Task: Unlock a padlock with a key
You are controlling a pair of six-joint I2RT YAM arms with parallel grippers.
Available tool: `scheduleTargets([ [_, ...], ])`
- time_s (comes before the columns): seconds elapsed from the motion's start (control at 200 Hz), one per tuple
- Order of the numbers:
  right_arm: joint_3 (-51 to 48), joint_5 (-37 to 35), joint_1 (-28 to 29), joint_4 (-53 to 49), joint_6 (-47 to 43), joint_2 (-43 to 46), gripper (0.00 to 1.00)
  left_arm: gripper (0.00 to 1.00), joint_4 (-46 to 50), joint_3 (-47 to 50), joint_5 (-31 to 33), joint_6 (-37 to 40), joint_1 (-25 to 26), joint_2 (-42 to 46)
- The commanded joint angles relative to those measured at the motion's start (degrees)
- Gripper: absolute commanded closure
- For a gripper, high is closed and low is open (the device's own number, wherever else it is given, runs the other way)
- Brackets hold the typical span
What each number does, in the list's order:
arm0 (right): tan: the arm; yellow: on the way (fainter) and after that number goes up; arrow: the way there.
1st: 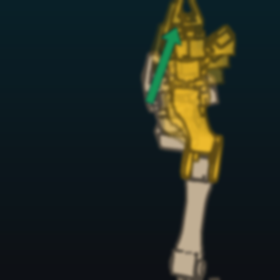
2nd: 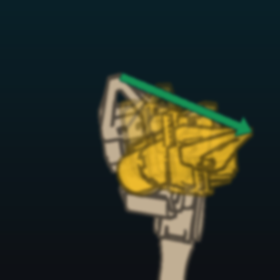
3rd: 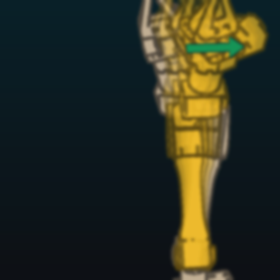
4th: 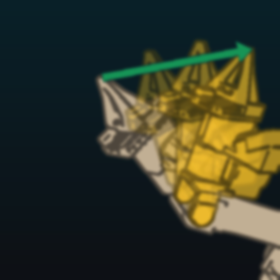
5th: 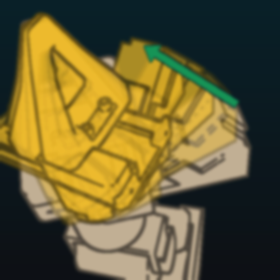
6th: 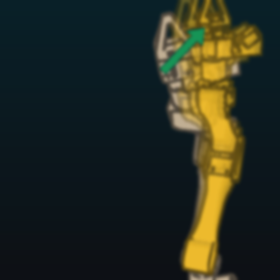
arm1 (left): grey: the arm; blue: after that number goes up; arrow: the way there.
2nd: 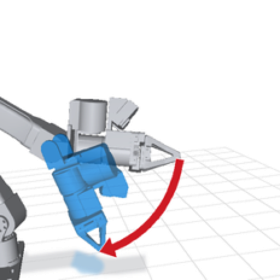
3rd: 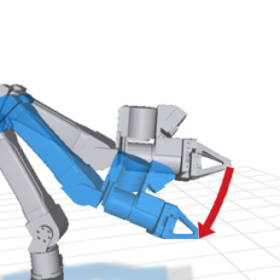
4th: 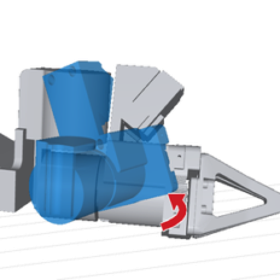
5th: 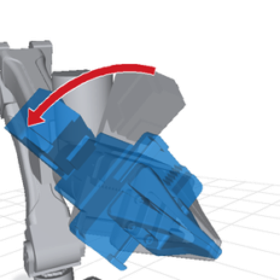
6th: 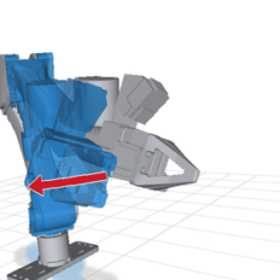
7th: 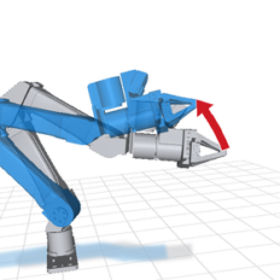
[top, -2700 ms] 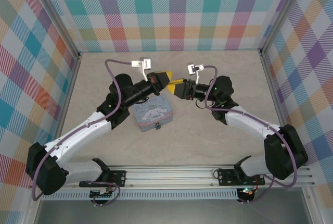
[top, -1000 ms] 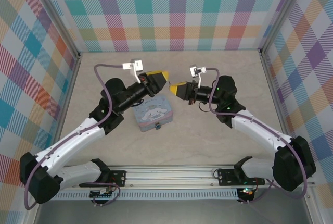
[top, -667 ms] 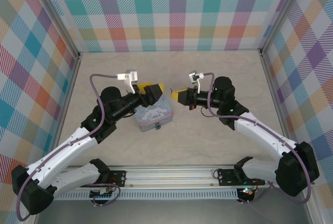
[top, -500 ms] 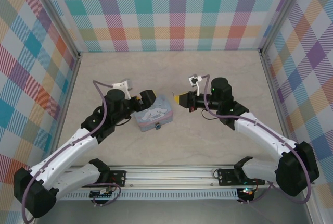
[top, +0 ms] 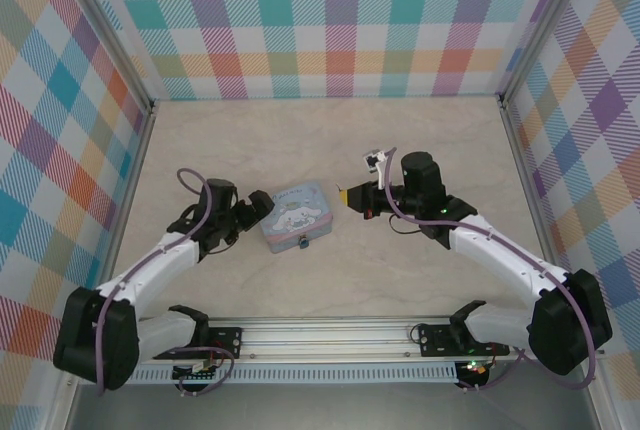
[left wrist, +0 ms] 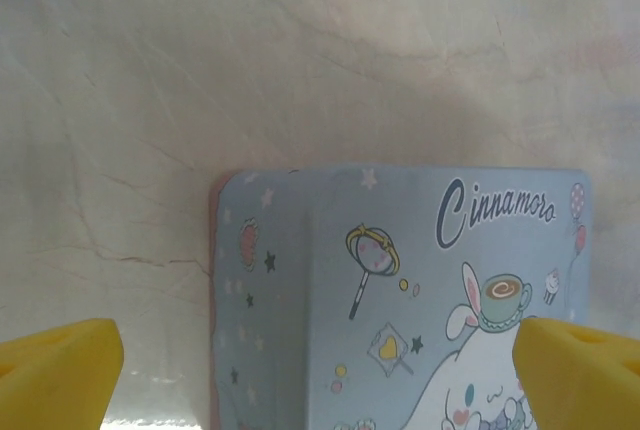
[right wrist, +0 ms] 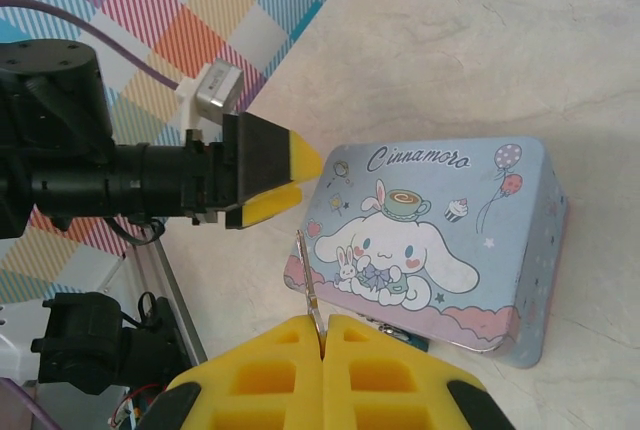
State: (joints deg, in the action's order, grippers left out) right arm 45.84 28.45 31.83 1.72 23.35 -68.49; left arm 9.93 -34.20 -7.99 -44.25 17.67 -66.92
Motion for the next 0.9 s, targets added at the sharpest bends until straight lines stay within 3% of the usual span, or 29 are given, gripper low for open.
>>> scheduleTargets([
  [0.0,-0.2,-0.2,-0.4,-0.6,-1.3,-0.2,0.99,0.01,-4.9,-0.1,-1.9,2.0,-0.6,-3.3],
  [0.13,0.1,0.1,-0.4,-1.2,-1.7,-0.3,0.99,0.12,-9.8,-1.1,-3.6,3.7,-0.6,-8.3],
  [0.455,0.7,0.4,-0.5,-6.2,-4.4,0.4,1.0,0.34,-10.2,-6.2,-8.3,11.8,-0.5,-17.0],
  [0.895,-0.8,0.9,-0.5,-7.1,-4.0,0.5,1.0,0.46,-5.6,-20.3,-15.7,24.5,3.0,-30.2],
])
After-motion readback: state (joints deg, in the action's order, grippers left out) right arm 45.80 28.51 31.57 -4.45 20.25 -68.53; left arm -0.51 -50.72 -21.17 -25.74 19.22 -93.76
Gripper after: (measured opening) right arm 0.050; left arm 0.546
